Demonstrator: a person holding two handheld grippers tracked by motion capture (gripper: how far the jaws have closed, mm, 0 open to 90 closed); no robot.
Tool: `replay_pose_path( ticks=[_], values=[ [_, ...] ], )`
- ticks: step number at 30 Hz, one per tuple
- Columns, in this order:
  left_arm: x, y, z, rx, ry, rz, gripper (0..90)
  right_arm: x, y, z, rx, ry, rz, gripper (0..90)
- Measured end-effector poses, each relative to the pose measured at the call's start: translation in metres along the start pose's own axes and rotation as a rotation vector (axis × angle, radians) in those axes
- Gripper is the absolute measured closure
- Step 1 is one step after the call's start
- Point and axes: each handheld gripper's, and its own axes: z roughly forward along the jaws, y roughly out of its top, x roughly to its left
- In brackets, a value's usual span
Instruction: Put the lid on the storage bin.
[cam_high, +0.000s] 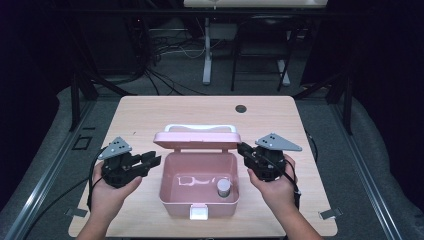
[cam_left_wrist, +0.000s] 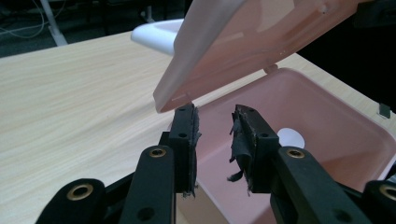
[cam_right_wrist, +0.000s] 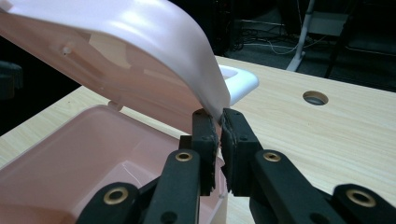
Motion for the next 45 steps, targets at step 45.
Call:
replay_pose_path(
  ticks=[45],
  values=[
    [-0.012, 0.034, -0.015, -0.037, 0.023, 0.056, 72.8, -0.007, -0.010, -0.012, -0.010, 0.040, 0.008, 77.2]
  ],
)
